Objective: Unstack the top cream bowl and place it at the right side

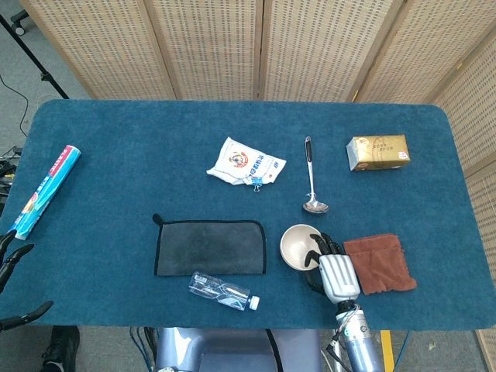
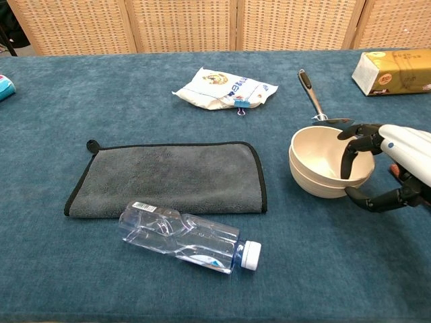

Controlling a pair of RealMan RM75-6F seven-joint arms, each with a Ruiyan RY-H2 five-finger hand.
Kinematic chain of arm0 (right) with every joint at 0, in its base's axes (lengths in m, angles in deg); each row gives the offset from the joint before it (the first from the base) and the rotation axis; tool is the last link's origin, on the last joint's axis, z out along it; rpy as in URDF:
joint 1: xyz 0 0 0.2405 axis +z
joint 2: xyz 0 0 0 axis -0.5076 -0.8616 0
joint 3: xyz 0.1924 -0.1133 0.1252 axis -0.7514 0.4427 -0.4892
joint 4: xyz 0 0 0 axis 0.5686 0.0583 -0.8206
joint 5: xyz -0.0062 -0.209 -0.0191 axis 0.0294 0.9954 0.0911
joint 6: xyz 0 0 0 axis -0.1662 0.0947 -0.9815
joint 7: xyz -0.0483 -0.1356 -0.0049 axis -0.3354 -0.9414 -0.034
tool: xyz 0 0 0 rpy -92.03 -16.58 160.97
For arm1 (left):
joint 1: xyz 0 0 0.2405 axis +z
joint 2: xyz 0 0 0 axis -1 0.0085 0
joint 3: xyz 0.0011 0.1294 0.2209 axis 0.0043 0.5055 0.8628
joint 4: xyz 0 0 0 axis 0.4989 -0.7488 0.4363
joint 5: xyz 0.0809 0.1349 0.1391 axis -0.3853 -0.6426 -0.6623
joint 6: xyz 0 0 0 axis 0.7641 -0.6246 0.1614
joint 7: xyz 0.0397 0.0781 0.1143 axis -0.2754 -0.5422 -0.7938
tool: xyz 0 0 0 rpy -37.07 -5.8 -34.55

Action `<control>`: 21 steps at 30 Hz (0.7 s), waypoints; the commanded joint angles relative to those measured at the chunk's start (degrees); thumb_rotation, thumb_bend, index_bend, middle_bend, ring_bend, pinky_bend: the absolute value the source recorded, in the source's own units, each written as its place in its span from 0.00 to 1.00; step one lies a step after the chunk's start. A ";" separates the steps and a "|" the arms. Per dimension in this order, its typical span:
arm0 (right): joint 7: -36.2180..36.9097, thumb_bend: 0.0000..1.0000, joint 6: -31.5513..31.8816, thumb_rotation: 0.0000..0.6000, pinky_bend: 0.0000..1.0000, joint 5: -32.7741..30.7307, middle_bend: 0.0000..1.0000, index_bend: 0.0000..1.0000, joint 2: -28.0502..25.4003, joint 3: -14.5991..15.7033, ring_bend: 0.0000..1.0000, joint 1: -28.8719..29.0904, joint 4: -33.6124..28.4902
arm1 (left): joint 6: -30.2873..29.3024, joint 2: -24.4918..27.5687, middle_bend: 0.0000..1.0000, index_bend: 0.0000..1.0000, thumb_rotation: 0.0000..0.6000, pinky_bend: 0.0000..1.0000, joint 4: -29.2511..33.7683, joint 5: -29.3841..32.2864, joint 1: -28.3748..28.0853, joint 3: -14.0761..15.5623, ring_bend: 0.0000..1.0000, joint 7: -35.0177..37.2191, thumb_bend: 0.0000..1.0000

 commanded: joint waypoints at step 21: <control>0.11 0.47 0.65 1.00 0.21 -0.61 0.17 0.59 0.14 0.00 0.10 0.12 0.40 | 0.13 -0.14 0.00 0.17 0.72 0.00 -0.01 -0.43 0.00 0.28 0.00 -0.31 0.00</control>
